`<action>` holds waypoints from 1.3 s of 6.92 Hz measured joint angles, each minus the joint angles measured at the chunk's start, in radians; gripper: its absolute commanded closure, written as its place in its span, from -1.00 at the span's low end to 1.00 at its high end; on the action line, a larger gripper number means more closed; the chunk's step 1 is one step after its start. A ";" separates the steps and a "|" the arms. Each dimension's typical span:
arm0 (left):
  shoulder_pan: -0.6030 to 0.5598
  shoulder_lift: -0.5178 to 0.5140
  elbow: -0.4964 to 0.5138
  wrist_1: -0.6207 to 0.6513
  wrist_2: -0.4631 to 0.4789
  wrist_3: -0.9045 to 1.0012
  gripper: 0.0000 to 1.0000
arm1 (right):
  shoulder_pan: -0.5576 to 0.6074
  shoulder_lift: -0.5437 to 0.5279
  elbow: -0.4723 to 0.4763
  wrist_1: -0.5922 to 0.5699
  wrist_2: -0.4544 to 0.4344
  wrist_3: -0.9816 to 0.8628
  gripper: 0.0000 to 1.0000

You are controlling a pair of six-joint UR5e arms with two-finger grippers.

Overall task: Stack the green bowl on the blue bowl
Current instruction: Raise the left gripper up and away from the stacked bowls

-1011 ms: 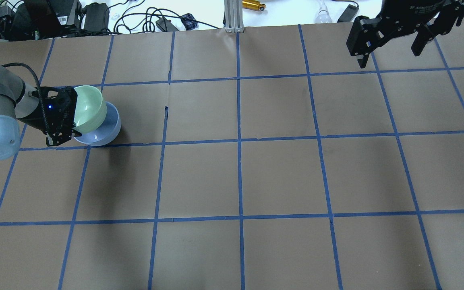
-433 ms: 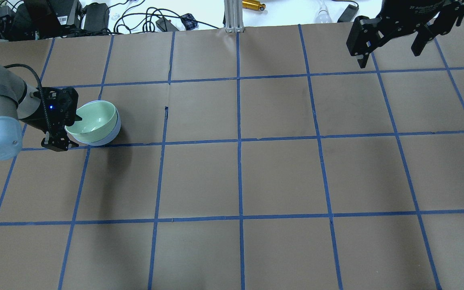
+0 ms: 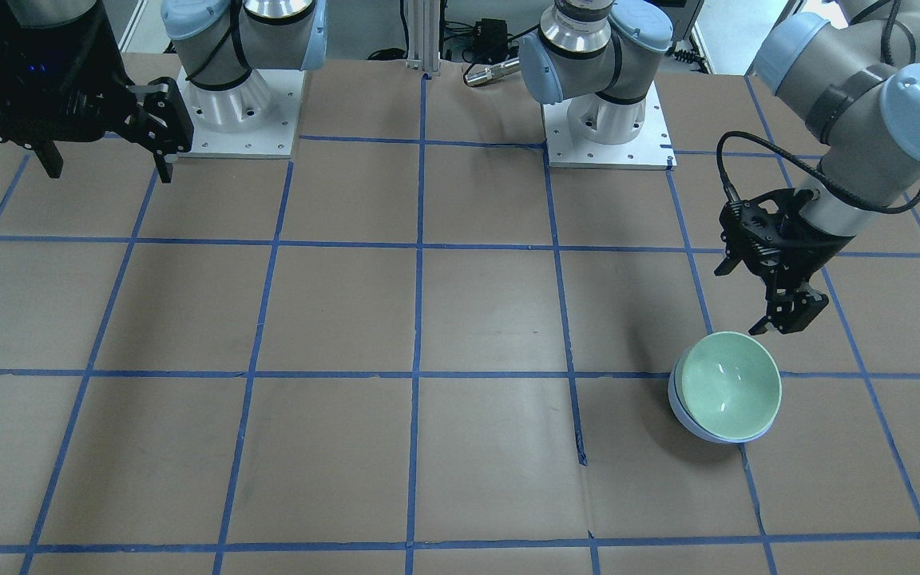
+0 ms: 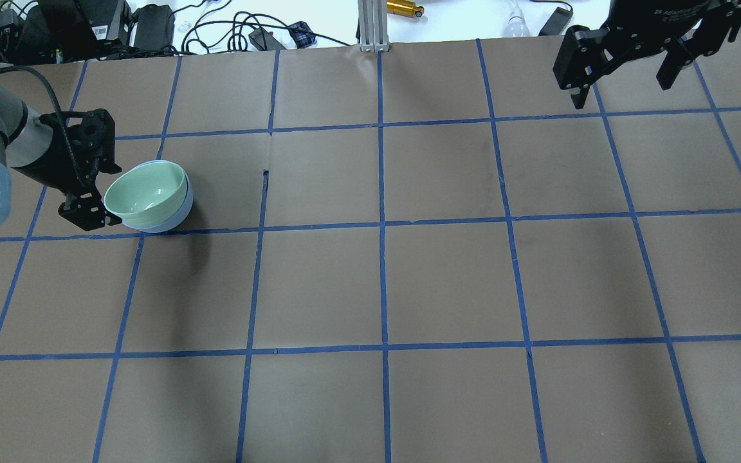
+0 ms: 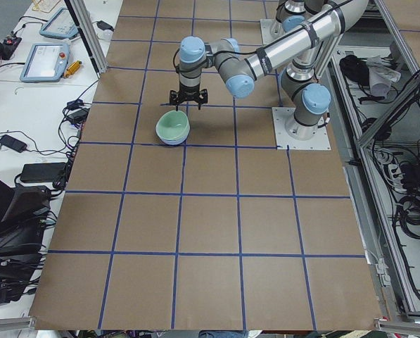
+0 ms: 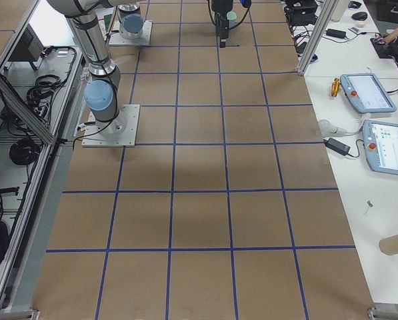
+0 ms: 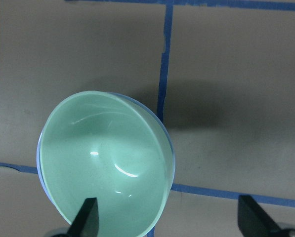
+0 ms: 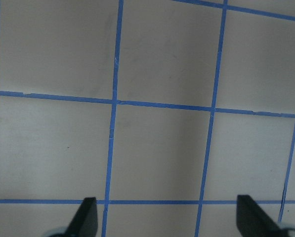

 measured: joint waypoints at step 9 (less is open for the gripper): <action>-0.354 0.079 0.223 -0.287 0.096 -1.312 -1.00 | 0.000 0.000 0.000 0.000 0.000 0.000 -1.00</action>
